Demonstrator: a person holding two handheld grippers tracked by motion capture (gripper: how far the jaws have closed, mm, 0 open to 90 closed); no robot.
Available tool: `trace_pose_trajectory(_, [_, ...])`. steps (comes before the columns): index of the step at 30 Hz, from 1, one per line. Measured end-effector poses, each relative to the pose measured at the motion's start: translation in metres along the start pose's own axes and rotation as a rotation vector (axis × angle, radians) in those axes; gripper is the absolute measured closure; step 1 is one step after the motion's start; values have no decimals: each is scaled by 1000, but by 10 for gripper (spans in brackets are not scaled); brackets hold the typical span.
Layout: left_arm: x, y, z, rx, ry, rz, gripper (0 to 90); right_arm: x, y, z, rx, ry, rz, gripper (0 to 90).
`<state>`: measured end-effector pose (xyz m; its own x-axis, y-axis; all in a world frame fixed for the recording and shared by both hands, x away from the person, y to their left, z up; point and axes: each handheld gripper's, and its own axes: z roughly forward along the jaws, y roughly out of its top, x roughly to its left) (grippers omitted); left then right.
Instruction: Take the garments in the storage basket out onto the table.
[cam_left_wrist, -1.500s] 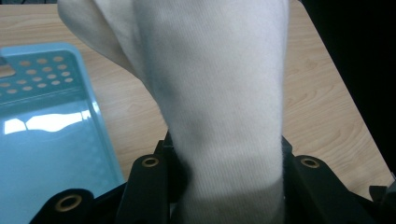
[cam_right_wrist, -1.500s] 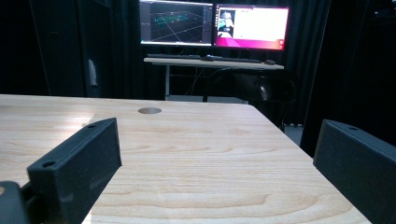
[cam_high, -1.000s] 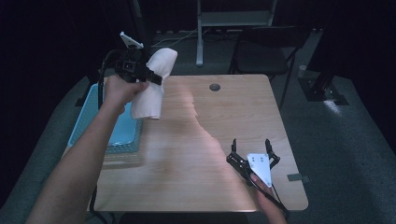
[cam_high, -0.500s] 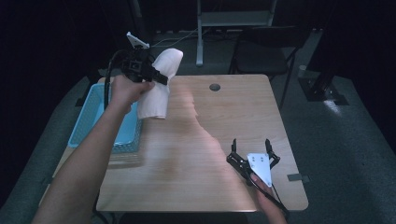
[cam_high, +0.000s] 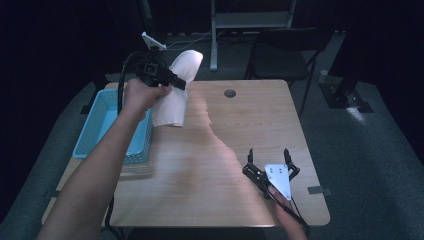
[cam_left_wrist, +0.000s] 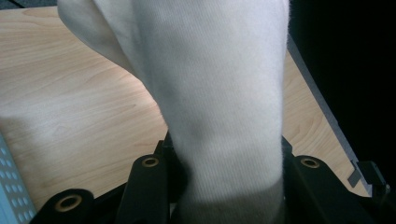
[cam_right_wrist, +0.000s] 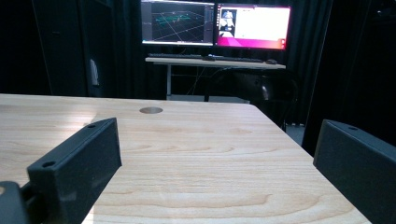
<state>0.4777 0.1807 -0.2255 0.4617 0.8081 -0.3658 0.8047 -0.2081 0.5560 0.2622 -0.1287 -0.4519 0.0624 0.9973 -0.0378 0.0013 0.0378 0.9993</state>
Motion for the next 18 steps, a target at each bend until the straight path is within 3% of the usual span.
trace_pose_trajectory(18, [-12, 2, 5, -8, -11, 0, 635, 0, 0, 0, 3, 0, 2, 2])
